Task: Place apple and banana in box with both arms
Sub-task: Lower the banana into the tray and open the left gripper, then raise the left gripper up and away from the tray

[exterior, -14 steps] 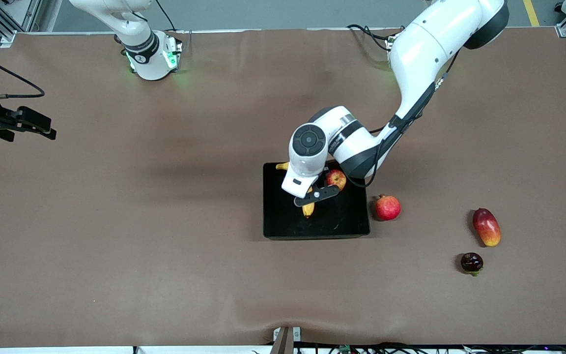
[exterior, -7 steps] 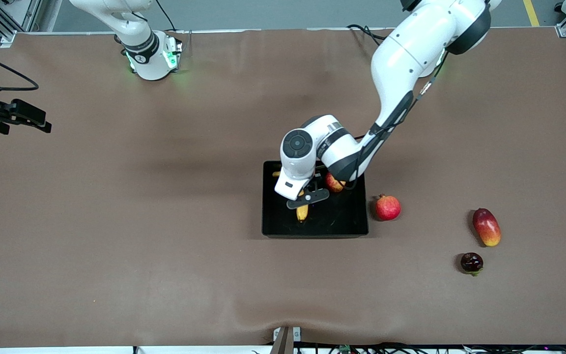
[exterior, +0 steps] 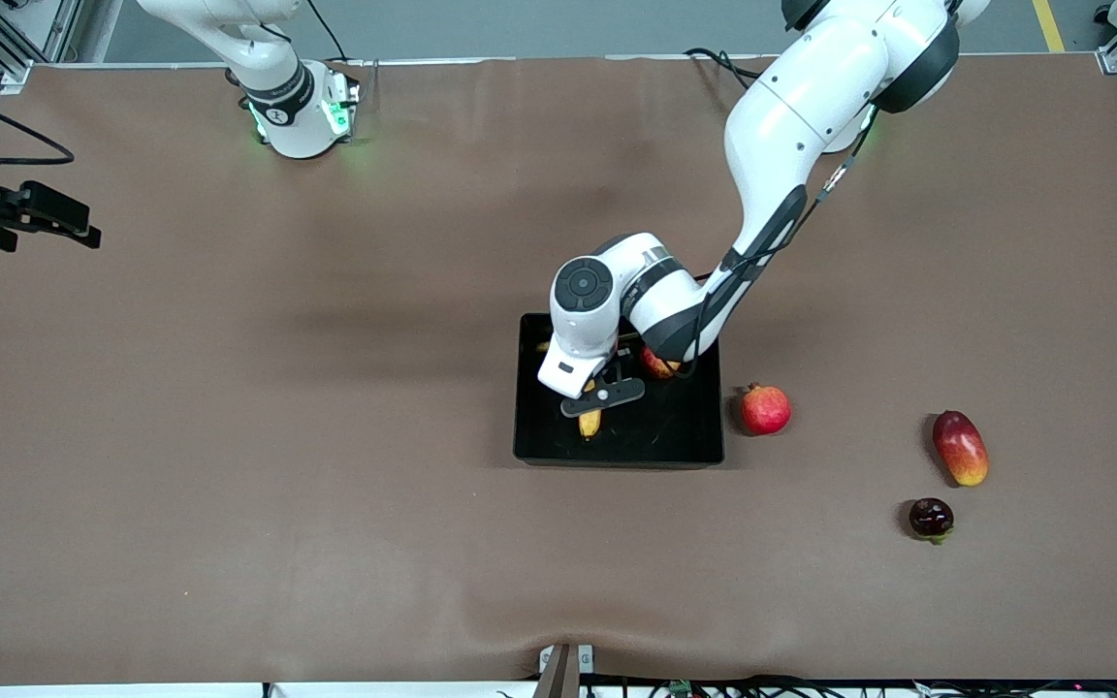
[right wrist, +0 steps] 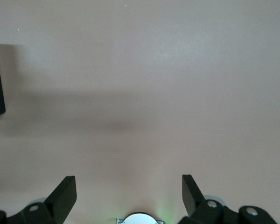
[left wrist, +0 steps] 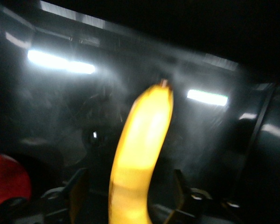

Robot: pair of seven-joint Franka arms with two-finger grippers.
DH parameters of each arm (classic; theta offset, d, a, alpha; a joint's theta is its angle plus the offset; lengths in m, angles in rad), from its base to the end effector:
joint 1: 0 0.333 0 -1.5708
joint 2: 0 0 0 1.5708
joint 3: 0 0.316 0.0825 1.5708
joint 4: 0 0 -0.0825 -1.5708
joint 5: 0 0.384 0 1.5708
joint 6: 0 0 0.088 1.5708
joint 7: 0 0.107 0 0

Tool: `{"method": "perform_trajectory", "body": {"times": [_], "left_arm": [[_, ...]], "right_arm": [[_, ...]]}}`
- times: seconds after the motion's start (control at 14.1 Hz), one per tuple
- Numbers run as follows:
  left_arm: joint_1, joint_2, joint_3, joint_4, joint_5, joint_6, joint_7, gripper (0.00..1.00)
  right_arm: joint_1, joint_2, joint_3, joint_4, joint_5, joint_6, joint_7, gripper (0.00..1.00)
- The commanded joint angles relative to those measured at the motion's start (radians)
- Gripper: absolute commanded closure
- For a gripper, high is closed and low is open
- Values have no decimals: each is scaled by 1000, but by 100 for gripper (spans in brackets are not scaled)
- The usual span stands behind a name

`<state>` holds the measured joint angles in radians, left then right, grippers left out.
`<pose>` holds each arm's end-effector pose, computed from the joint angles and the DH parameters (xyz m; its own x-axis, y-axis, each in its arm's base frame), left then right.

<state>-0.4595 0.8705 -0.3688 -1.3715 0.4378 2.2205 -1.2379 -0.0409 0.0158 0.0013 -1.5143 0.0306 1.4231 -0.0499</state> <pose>0.5513 -0.4921 0.2189 0.9581 0.2731 0.0865 0.2731 -0.9619 0.0114 0.5436 -0.0179 0.6300 0.9944 0.0150 -0.1051 0.0113 -0.9993 -0.0359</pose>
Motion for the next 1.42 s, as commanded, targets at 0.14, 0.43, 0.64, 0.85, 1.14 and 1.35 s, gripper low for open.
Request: {"method": "perform_trajectory", "body": {"times": [0.14, 0.43, 0.64, 0.85, 1.14, 1.35], "left_arm": [[109, -249, -1, -20, -4, -139, 32, 0], [283, -419, -19, -23, -132, -326, 190, 0], [379, -519, -19, -21, -188, -467, 386, 0], [472, -599, -18, -20, -217, -560, 581, 0], [564, -692, -18, -26, -240, -659, 790, 0], [555, -796, 57, -118, -280, -673, 909, 0]], "right_arm": [[-14, -19, 8, -7, -29, 36, -8, 0], [-14, -19, 13, -12, -43, 43, -8, 0], [-7, -20, 11, -7, -40, 43, -8, 0], [0, -22, 13, 0, -31, 14, -8, 0], [4, -27, 11, 0, -29, -9, -8, 0], [9, -30, 9, 0, -26, -10, -1, 0]]}}
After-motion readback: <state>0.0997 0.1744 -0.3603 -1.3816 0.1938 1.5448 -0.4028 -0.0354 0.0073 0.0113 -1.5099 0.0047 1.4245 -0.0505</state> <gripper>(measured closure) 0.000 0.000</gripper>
